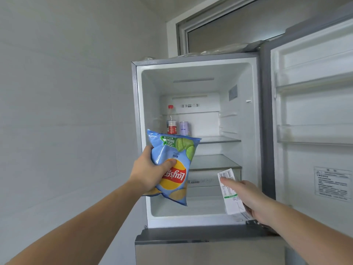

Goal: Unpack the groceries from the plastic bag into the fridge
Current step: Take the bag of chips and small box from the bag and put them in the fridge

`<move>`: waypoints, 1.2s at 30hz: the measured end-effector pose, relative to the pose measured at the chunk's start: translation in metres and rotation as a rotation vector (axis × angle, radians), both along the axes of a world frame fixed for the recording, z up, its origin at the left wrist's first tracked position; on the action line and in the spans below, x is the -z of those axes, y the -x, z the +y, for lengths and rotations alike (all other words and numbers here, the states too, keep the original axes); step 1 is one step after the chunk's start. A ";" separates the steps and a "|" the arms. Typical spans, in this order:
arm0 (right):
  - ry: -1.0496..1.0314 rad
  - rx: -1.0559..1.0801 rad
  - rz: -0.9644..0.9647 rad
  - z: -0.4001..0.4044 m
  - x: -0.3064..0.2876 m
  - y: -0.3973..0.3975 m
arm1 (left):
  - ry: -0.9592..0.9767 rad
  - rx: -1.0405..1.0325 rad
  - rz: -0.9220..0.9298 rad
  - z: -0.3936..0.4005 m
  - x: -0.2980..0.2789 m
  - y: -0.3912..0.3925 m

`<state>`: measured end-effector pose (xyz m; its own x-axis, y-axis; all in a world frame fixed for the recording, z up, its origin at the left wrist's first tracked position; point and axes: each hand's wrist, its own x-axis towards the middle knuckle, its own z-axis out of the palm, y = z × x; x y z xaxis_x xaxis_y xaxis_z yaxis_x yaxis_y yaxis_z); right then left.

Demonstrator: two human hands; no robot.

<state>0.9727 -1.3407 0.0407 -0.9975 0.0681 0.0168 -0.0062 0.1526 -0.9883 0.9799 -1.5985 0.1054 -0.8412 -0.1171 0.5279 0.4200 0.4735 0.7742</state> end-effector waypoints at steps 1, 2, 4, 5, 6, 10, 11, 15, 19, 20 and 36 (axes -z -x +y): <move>-0.003 0.009 0.009 -0.002 -0.003 0.012 | 0.000 0.009 0.021 -0.002 -0.006 0.013; -0.004 0.024 0.016 -0.006 -0.007 0.024 | -0.002 0.021 0.045 -0.004 -0.013 0.028; -0.012 0.054 0.037 -0.013 -0.014 0.048 | -0.012 0.052 0.093 -0.010 -0.029 0.057; -0.021 0.073 0.052 -0.017 -0.019 0.060 | -0.021 0.066 0.116 -0.012 -0.038 0.072; -0.037 0.087 0.061 -0.020 -0.024 0.074 | -0.027 0.077 0.139 -0.013 -0.047 0.087; -0.089 0.108 0.075 -0.032 -0.036 0.123 | -0.012 0.094 0.214 -0.017 -0.072 0.134; -0.103 0.110 0.074 -0.034 -0.037 0.135 | -0.006 0.096 0.236 -0.017 -0.077 0.142; -0.119 0.109 0.063 -0.041 -0.040 0.179 | 0.014 0.095 0.302 -0.011 -0.087 0.183; -0.148 0.102 0.052 -0.039 -0.038 0.222 | 0.043 0.089 0.345 0.000 -0.091 0.220; -0.160 0.095 0.049 -0.037 -0.038 0.233 | 0.049 0.086 0.352 0.003 -0.092 0.228; -0.790 0.245 0.153 -0.017 -0.024 0.359 | 0.080 0.117 0.211 0.031 -0.102 0.279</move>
<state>0.6141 -1.3580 0.0649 -0.9391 0.1936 0.2838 -0.0078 0.8139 -0.5810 0.7014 -1.5677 0.2078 -0.7168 0.0236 0.6968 0.6239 0.4680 0.6259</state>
